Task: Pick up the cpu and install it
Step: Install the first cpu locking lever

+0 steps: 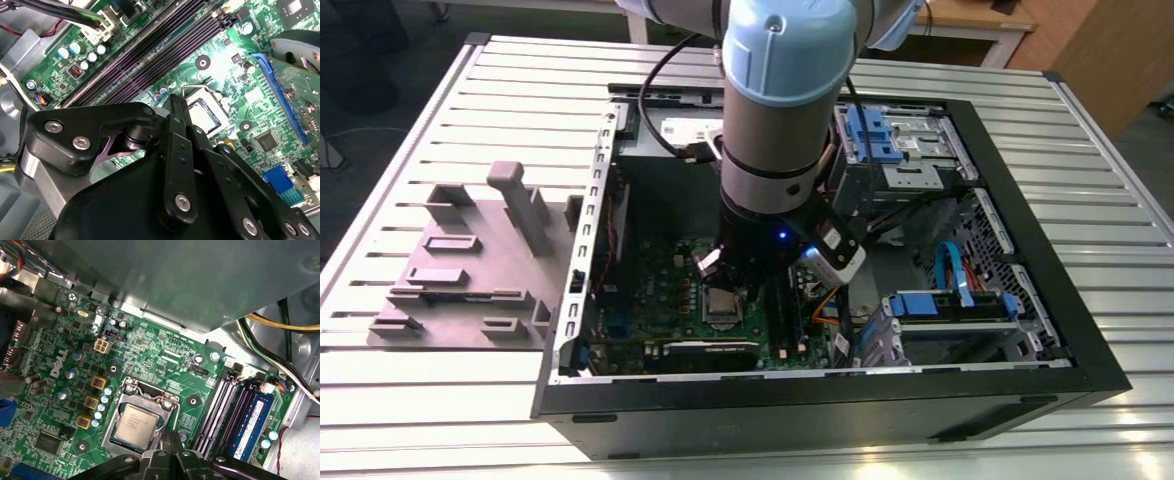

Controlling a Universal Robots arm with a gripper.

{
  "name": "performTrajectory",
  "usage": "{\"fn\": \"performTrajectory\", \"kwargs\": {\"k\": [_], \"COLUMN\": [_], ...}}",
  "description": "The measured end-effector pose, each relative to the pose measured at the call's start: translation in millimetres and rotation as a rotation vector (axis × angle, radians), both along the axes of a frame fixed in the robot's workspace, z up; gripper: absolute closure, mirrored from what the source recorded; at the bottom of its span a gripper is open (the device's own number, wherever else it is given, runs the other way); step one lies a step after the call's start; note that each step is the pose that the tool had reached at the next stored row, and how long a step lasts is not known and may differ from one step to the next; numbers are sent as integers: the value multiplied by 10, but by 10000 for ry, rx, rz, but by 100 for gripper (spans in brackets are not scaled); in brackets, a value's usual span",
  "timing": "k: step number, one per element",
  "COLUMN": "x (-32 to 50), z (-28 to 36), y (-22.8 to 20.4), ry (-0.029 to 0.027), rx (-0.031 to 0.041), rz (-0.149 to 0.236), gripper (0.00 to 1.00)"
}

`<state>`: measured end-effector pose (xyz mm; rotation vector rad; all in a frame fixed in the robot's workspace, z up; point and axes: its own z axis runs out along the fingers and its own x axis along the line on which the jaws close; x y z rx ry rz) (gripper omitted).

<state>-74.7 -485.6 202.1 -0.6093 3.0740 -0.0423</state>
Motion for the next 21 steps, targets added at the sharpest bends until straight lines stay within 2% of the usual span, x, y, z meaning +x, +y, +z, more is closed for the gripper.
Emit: {"fn": "performTrajectory", "kwargs": {"k": [10, 15, 19, 21], "x": [0, -11, -35, -46], "z": [-4, -5, -15, -17], "y": [-90, -103, -105, -107], "ry": [-6, -7, -121, -139], "rx": [-3, -4, -8, -4], "rz": [1, 1, 0, 0], "gripper": [90, 90, 90, 90]}}
